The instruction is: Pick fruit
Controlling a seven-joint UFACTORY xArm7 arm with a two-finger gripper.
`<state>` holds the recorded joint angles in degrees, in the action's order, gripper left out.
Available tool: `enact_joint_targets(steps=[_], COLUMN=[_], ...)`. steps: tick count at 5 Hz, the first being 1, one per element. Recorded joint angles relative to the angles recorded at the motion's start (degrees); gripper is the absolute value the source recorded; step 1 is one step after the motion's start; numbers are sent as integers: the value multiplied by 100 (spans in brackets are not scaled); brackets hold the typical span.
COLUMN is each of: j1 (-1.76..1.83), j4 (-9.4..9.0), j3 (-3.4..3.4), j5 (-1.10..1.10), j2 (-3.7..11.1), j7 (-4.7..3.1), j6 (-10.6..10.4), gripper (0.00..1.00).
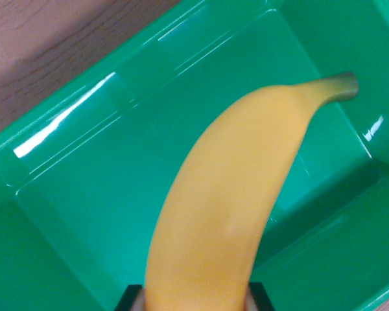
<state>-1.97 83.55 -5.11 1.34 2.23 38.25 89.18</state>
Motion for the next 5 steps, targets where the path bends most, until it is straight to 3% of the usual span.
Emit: enact_joint_targets(steps=[5], j1=[-1], j4=[50], j3=[-1], j5=[2], j2=[-31], j7=[0], j6=[81], gripper=[100])
